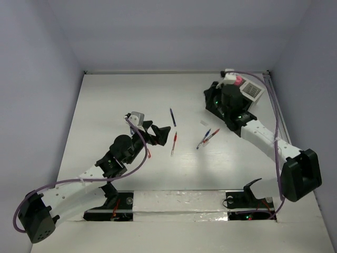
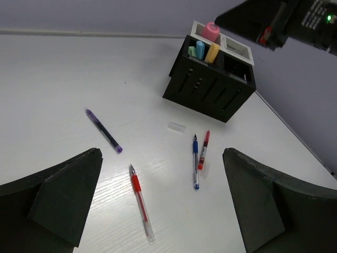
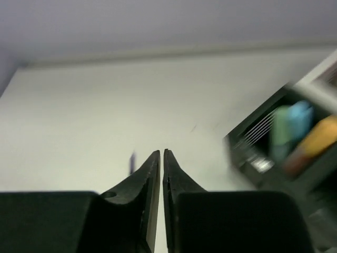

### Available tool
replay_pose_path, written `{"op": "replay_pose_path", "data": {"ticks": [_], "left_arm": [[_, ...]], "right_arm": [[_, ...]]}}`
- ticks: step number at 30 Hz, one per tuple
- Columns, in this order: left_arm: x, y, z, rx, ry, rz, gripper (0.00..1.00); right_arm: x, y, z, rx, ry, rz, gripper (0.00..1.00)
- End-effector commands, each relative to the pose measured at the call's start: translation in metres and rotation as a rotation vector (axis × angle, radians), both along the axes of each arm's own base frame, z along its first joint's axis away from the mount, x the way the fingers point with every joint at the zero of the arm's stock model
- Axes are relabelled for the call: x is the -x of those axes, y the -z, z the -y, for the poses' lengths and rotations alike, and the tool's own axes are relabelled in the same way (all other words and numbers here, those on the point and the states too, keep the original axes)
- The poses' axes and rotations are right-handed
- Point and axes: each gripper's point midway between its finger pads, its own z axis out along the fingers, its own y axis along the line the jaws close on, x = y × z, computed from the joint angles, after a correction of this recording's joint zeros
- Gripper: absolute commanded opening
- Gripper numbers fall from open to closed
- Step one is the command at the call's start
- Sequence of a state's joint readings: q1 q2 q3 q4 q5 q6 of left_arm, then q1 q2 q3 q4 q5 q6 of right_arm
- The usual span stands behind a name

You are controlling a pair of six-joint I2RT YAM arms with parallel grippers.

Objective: Sort the stationery into containers
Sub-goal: Pick up the pen from the center of the board.

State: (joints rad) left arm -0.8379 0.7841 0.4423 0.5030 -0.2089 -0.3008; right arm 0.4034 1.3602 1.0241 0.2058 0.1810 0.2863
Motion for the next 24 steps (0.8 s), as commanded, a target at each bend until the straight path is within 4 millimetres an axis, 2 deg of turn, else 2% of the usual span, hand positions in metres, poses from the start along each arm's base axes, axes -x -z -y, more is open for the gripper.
{"op": "replay_pose_path", "data": {"ticks": [1, 3, 4, 5, 6, 7, 8, 11, 13, 14, 15, 17, 18, 22, 24], "left_arm": [[-0.002, 0.001, -0.008, 0.025, -0.048, -0.010, 0.99], [-0.005, 0.004, -0.012, 0.031, -0.071, -0.026, 0.99], [-0.006, 0.007, -0.013, 0.028, -0.079, -0.040, 0.99], [-0.013, 0.008, -0.021, 0.037, -0.126, -0.059, 0.99], [-0.017, 0.011, -0.026, 0.027, -0.151, -0.069, 0.99], [-0.019, 0.013, -0.028, 0.035, -0.165, -0.086, 0.99], [-0.021, 0.015, -0.031, 0.033, -0.178, -0.099, 0.99], [-0.024, 0.018, -0.037, 0.043, -0.200, -0.115, 0.99], [-0.024, 0.020, -0.039, 0.041, -0.208, -0.118, 0.99], [-0.024, 0.021, -0.040, 0.038, -0.214, -0.118, 0.99], [-0.025, 0.021, -0.041, 0.037, -0.219, -0.119, 0.99], [-0.025, 0.021, -0.042, 0.035, -0.222, -0.121, 0.99], [-0.024, 0.022, -0.042, 0.034, -0.219, -0.122, 0.99], [-0.023, 0.021, -0.041, 0.038, -0.213, -0.120, 0.99], [-0.023, 0.022, -0.041, 0.036, -0.210, -0.119, 0.99]], "right_arm": [[0.071, 0.084, -0.064, 0.042, -0.225, -0.332, 0.10], [0.094, 0.114, -0.081, 0.073, -0.281, -0.435, 0.09], [0.111, 0.130, -0.096, 0.071, -0.316, -0.481, 0.10], [0.120, 0.145, -0.104, 0.076, -0.330, -0.526, 0.12], [0.125, 0.145, -0.109, 0.083, -0.345, -0.524, 0.17], [0.130, 0.159, -0.114, 0.089, -0.342, -0.568, 0.34], [0.136, 0.166, -0.122, 0.103, -0.358, -0.582, 0.42], [0.136, 0.190, -0.132, 0.135, -0.353, -0.640, 0.56], [0.135, 0.192, -0.144, 0.145, -0.366, -0.646, 0.58], [0.132, 0.204, -0.146, 0.160, -0.361, -0.667, 0.58], [0.130, 0.203, -0.155, 0.161, -0.368, -0.659, 0.58], [0.122, 0.211, -0.155, 0.185, -0.343, -0.667, 0.58], [0.120, 0.225, -0.155, 0.207, -0.327, -0.692, 0.57], [0.113, 0.230, -0.167, 0.240, -0.320, -0.694, 0.52], [0.110, 0.238, -0.165, 0.261, -0.301, -0.701, 0.51]]}}
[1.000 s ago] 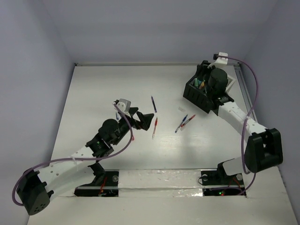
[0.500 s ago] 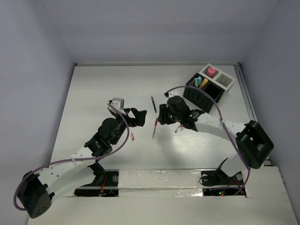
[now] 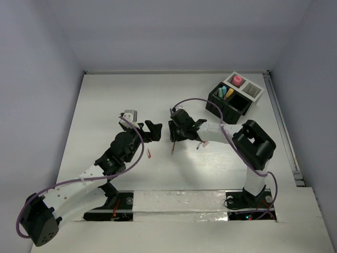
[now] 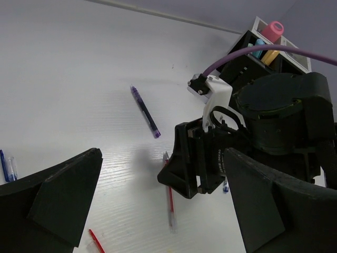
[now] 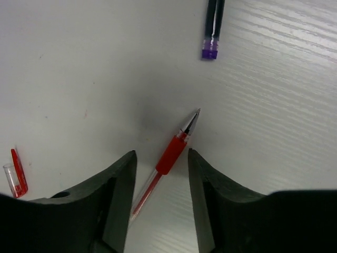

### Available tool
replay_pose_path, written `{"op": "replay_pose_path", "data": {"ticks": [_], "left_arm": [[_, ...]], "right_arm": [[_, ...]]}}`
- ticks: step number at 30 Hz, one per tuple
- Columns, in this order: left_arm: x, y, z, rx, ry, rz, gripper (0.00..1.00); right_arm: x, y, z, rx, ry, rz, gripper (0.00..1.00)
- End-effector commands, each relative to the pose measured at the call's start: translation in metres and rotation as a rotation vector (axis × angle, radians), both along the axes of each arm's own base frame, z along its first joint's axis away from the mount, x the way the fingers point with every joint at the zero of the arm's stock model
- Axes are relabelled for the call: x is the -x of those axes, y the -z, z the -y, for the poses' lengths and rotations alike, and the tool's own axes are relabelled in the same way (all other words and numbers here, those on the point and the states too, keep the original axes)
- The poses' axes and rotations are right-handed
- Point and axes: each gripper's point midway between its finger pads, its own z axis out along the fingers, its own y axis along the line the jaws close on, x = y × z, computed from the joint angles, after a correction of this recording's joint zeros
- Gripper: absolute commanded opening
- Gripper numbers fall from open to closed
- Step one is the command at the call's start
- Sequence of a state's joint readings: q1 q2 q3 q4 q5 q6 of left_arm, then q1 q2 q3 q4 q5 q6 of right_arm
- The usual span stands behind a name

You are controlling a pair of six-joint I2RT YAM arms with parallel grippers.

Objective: Sort the stationery into containers
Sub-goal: Pick up the pen from the center of the board.

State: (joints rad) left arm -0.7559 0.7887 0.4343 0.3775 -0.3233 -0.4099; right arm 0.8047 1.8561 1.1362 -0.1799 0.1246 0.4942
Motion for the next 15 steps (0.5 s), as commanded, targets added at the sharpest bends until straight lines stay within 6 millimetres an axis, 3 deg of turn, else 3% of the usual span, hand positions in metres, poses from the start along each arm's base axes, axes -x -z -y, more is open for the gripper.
{"op": "replay_pose_path", "data": {"ticks": [1, 9, 15], "left_arm": [[-0.001, -0.014, -0.002, 0.039, -0.013, 0.032, 0.98], [0.001, -0.014, 0.003, 0.045, 0.015, 0.034, 0.89], [0.004, -0.012, 0.005, 0.069, 0.037, 0.020, 0.72]], "right_arm": [[-0.008, -0.003, -0.005, 0.036, 0.023, 0.025, 0.47], [-0.008, 0.009, 0.001, 0.113, 0.052, 0.021, 0.25], [-0.010, 0.019, 0.013, 0.209, 0.051, 0.012, 0.08]]}}
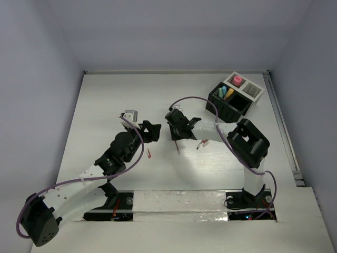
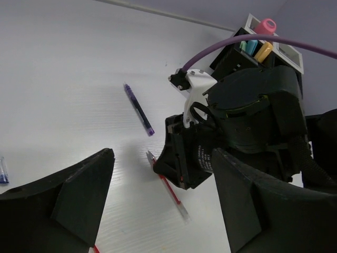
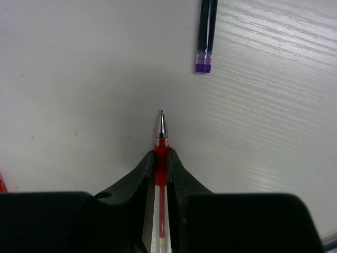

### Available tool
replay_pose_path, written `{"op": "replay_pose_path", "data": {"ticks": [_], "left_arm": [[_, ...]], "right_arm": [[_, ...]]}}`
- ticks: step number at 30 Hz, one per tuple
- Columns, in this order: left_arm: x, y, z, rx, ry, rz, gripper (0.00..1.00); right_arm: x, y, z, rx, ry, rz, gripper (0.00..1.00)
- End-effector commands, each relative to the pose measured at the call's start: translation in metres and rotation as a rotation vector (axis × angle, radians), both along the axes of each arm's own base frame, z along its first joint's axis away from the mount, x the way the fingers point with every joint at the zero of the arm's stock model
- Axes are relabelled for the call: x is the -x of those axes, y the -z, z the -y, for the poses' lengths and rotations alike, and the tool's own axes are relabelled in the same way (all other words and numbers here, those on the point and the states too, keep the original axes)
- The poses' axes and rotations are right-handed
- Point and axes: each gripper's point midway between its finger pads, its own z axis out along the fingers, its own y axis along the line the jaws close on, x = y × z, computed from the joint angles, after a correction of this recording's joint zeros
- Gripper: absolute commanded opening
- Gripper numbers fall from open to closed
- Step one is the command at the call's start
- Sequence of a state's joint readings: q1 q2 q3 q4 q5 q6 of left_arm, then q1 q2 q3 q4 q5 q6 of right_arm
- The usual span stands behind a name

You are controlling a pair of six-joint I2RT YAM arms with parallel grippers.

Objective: Sort the stationery into containers
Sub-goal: Pick up the pen from the center of the board.

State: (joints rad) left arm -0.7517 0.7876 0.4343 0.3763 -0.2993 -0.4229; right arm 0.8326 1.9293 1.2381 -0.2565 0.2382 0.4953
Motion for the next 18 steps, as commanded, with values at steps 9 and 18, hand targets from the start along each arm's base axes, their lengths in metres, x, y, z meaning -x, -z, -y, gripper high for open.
{"op": "replay_pose_path", "data": {"ticks": [9, 18], "left_arm": [[0.042, 0.011, 0.045, 0.132, 0.319, -0.082, 0.42], [0.056, 0.004, 0.074, 0.247, 0.476, -0.101, 0.35]], "right_arm": [[-0.013, -0.093, 0.003, -0.137, 0.000, 0.216, 0.00], [0.002, -0.194, -0.017, -0.535, -0.064, 0.414, 0.00]]}}
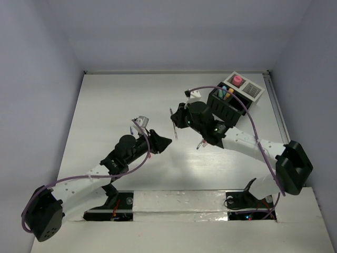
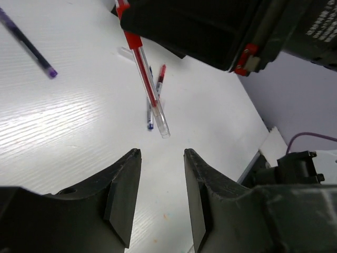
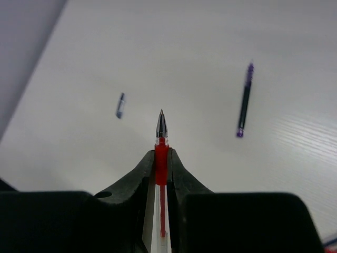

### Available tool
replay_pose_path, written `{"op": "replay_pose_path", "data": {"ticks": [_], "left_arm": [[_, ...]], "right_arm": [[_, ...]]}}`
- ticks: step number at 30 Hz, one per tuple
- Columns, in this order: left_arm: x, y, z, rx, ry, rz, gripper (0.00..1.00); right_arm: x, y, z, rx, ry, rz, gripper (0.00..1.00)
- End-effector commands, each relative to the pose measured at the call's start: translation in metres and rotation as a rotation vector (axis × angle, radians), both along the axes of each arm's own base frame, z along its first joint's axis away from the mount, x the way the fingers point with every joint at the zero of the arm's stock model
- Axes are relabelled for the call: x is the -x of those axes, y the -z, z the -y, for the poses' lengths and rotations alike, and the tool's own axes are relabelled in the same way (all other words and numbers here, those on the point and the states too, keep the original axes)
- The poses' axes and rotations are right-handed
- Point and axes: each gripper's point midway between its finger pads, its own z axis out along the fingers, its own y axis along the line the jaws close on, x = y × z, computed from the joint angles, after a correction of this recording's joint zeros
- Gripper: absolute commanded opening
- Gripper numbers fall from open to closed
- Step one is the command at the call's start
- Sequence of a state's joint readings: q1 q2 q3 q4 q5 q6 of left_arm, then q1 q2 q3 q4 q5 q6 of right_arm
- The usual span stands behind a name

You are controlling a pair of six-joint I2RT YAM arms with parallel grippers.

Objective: Sort the stationery into containers
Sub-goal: Pick up the pen from the center of the board, then move the pen to the center of the board.

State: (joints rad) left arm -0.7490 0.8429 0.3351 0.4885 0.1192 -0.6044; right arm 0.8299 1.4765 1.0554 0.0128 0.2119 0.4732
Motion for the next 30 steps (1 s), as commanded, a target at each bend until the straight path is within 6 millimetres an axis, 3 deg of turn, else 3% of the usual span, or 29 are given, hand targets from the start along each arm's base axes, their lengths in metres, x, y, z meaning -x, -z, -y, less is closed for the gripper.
{"op": "replay_pose_path", "data": {"ticks": [1, 7, 20, 25, 30], "left_arm": [[0.003, -0.031, 0.017, 0.109, 0.080, 0.055, 0.35], [-0.004, -0.037, 0.029, 0.127, 0.104, 0.064, 0.35], [-0.024, -0.025, 0.034, 0.077, 0.050, 0.051, 0.30], [-0.028, -0.035, 0.029, 0.073, 0.020, 0.085, 0.00], [-0.025, -0.045, 0.015, 0.043, -0.017, 0.118, 0.00]], "right_arm": [[0.004, -0.026, -0.015, -0.180, -0.050, 0.069, 0.00], [0.018, -0.052, -0.018, -0.323, -0.094, 0.109, 0.00], [0.034, -0.058, -0.023, -0.400, -0.159, 0.099, 0.00], [0.035, -0.049, -0.022, -0.390, -0.158, 0.079, 0.00], [0.036, -0.044, -0.021, -0.362, -0.161, 0.070, 0.05]]}}
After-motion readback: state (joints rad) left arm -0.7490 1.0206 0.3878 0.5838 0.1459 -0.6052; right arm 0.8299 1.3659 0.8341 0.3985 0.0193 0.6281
